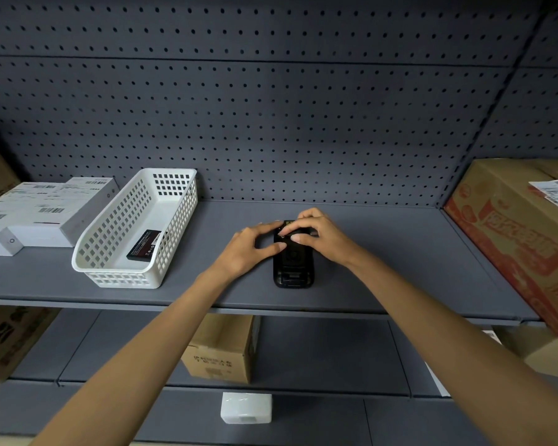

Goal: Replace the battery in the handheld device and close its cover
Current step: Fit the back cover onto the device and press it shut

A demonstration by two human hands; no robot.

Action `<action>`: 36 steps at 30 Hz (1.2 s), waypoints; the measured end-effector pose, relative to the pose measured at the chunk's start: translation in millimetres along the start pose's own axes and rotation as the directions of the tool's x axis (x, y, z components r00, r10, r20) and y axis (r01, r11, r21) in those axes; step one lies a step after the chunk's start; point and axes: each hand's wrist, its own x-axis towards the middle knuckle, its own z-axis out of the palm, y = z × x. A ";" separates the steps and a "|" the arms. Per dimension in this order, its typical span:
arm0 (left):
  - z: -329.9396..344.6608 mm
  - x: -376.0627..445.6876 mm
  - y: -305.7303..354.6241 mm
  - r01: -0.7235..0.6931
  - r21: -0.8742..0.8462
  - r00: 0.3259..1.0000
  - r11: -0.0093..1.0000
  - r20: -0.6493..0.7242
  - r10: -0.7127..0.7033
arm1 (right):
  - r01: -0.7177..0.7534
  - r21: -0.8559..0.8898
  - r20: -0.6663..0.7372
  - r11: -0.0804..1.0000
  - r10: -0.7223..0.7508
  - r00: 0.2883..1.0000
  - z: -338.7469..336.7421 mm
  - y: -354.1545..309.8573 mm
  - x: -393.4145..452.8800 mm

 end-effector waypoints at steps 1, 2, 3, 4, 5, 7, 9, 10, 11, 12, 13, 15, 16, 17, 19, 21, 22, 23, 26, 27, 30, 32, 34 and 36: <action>0.0 0.2 -0.2 -0.001 0.001 1.000 1.000 -0.002 0.001 | 0.001 0.003 0.003 1.000 -0.001 1.000 0.0 0.4 0.8; -0.2 0.1 -0.3 -0.002 0.002 1.000 1.000 -0.002 0.002 | 0.002 0.002 0.007 1.000 -0.002 1.000 -0.1 0.7 1.6; -0.2 0.3 -0.6 -0.001 0.001 1.000 1.000 -0.002 0.001 | -0.001 -0.002 0.013 1.000 0.001 1.000 -0.1 0.9 2.4; -0.3 0.4 -0.8 -0.002 0.001 1.000 1.000 -0.002 0.002 | -0.004 -0.006 0.017 1.000 0.004 1.000 -0.1 1.3 3.3; -0.2 0.5 -1.4 -0.002 0.000 1.000 1.000 0.000 0.002 | -0.007 -0.004 0.020 1.000 0.008 1.000 -0.1 1.7 4.0; 0.0 0.6 -1.7 -0.003 -0.001 1.000 1.000 0.002 0.003 | -0.007 -0.002 0.025 1.000 0.007 1.000 0.4 2.3 5.4; 0.2 0.3 -1.5 -0.002 0.000 1.000 1.000 0.003 0.002 | -0.002 -0.014 0.032 1.000 0.002 0.999 0.4 2.5 7.2; 0.1 -0.1 -1.2 0.000 -0.001 1.000 1.000 0.003 0.000 | -0.006 -0.021 0.036 1.000 0.007 0.999 0.2 2.2 7.9; -0.1 -0.1 -1.2 0.004 -0.003 1.000 1.000 0.004 -0.004 | -0.015 -0.027 0.040 1.000 0.016 0.999 0.0 2.1 8.7; -0.3 -0.1 -1.1 0.002 -0.004 1.000 1.000 0.003 -0.002 | -0.021 -0.034 0.043 0.999 0.022 0.999 -0.2 1.4 9.1; -0.5 -0.3 -0.9 0.004 -0.002 1.000 1.000 0.002 -0.004 | -0.023 -0.043 0.046 0.999 0.025 0.999 -0.2 0.7 9.4; -0.9 -0.4 -0.4 0.004 0.000 1.000 1.000 0.002 -0.004 | -0.027 -0.060 0.051 0.998 0.030 0.998 0.0 -0.3 9.3; -1.2 -0.6 0.4 0.001 0.001 1.000 1.000 0.002 -0.001 | -0.032 -0.061 0.053 0.998 0.035 0.998 0.1 -0.6 9.0; -1.5 -0.5 0.4 0.004 0.003 1.000 1.000 0.004 -0.004 | -0.036 -0.061 0.056 0.998 0.040 0.998 0.2 -0.7 8.4; -2.2 -0.2 0.9 0.007 0.009 1.000 1.000 0.008 -0.007 | -0.034 -0.050 0.054 0.998 0.036 0.998 -0.3 -1.6 6.2; -3.1 1.3 1.8 0.011 0.016 1.000 1.000 0.011 -0.012 | -0.029 0.001 0.026 1.000 0.029 0.999 -2.1 -3.3 1.7; -3.4 2.6 2.4 0.014 0.014 1.000 1.000 0.010 -0.015 | -0.030 0.033 -0.007 0.999 0.030 1.000 -3.7 -3.3 -0.9; -3.9 3.7 3.6 0.020 0.010 1.000 1.000 0.009 -0.020 | -0.032 0.054 -0.050 0.998 0.035 0.998 -5.8 -2.6 -3.4; -3.3 7.2 10.3 0.013 0.014 1.000 1.000 0.010 -0.014 | -0.042 0.056 -0.148 0.998 0.049 0.988 -13.1 2.4 -9.1; -2.3 9.0 12.8 0.011 0.019 1.000 1.000 0.014 -0.011 | -0.045 0.050 -0.158 0.998 0.052 0.986 -15.4 4.0 -10.1; 3.7 14.3 18.9 0.010 0.016 0.999 1.000 0.033 -0.011 | -0.050 0.002 -0.134 0.999 0.050 0.990 -21.3 5.1 -13.1; 8.0 16.9 21.1 0.011 -0.002 0.999 1.000 0.041 -0.011 | -0.037 -0.054 -0.100 0.998 0.032 0.994 -22.6 5.7 -14.7; 9.9 17.7 22.0 0.001 0.013 0.999 1.000 0.039 -0.001 | -0.018 -0.113 -0.088 0.993 0.008 0.996 -21.7 5.8 -16.1; 9.9 17.6 22.1 -0.011 0.036 0.999 0.999 0.037 0.010 | 0.009 -0.174 -0.089 0.985 -0.025 0.996 -20.5 5.3 -16.1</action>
